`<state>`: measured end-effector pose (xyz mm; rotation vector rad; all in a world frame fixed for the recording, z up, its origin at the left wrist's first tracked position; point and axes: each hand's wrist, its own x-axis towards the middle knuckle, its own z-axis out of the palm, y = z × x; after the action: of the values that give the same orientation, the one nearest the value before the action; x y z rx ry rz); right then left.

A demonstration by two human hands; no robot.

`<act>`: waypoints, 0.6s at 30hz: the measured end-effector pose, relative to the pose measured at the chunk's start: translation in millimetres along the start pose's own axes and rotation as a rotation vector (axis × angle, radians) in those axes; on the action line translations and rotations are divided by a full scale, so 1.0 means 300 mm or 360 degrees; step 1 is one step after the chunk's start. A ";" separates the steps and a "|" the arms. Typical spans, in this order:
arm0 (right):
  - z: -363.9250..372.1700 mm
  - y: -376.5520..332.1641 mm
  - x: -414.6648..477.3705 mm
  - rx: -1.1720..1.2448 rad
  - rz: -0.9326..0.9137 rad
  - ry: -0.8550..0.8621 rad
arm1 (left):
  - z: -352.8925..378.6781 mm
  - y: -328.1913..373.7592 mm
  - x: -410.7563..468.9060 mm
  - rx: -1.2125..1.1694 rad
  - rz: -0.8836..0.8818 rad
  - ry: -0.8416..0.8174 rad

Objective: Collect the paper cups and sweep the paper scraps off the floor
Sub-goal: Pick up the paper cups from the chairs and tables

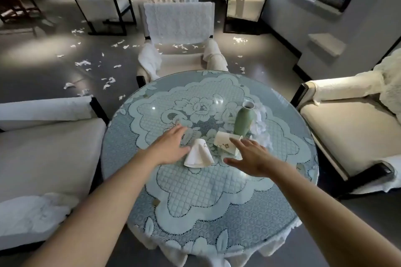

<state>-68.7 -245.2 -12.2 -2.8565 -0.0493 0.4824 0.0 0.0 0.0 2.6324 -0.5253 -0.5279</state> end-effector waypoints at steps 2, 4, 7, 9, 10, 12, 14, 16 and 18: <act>0.013 0.038 0.025 0.0021 -0.0034 0.0006 | 0.033 0.017 0.047 0.0023 -0.0016 -0.0044; 0.038 0.075 0.049 0.0031 -0.0069 0.0028 | 0.079 0.027 0.086 0.0061 -0.0051 -0.0123; 0.068 0.131 0.087 0.0063 -0.0125 0.0086 | 0.155 0.042 0.141 0.0084 -0.0086 -0.0246; 0.082 0.156 0.098 0.0074 -0.0157 0.0143 | 0.202 0.047 0.159 0.0136 -0.0091 -0.0305; 0.090 0.166 0.102 0.0083 -0.0177 0.0180 | 0.222 0.051 0.167 0.0172 -0.0078 -0.0319; 0.102 0.183 0.112 0.0115 -0.0202 0.0247 | 0.248 0.056 0.191 0.0263 -0.0044 -0.0317; 0.111 0.193 0.114 0.0104 -0.0215 0.0265 | 0.256 0.049 0.207 0.0312 -0.0044 -0.0306; 0.115 0.192 0.108 0.0098 -0.0226 0.0250 | 0.251 0.038 0.216 0.0352 -0.0046 -0.0250; 0.107 0.183 0.105 0.0128 -0.0241 0.0283 | 0.235 0.028 0.226 0.0354 -0.0051 -0.0171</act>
<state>-49.9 -288.7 -65.2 -2.7769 -0.2070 0.1946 25.3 -58.1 -75.0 2.8389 -0.6075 -0.6579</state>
